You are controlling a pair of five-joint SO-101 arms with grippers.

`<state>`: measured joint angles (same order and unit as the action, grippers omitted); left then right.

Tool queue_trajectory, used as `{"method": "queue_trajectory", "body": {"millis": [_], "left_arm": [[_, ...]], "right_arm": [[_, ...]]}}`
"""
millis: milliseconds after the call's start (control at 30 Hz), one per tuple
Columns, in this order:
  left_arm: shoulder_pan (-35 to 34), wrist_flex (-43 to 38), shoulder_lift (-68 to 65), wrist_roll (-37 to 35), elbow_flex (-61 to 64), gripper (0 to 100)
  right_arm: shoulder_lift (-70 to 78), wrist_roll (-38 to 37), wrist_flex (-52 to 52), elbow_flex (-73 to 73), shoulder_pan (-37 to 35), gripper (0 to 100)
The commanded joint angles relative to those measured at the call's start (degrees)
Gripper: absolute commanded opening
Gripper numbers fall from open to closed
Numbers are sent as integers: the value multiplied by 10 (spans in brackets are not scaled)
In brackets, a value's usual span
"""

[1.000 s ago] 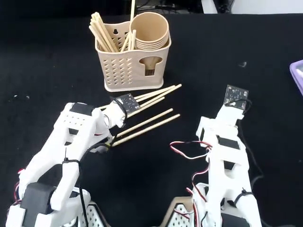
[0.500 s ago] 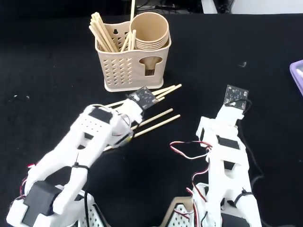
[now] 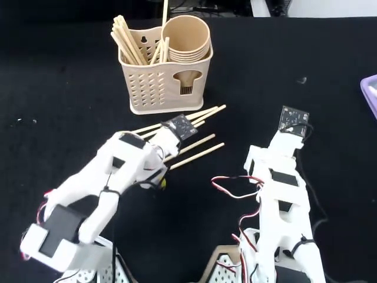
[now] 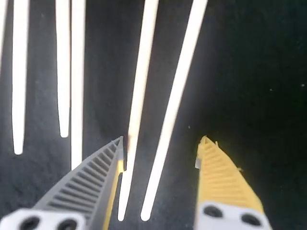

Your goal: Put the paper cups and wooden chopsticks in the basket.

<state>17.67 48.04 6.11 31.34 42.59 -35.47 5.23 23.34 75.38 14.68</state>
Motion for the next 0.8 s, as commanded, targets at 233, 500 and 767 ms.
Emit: {"method": "queue_trajectory", "body": {"millis": [233,500,767], "left_arm": [[-5,-2,-67,4,-95,245],[-5,-1,-42,4,-95,245],[-36,-11,-78,5,-128,245]], "right_arm": [[-15,2,-14,-28,-9,159],[-15,2,-14,-29,-9,159],[-15,2,-14,-29,-9,159]]}}
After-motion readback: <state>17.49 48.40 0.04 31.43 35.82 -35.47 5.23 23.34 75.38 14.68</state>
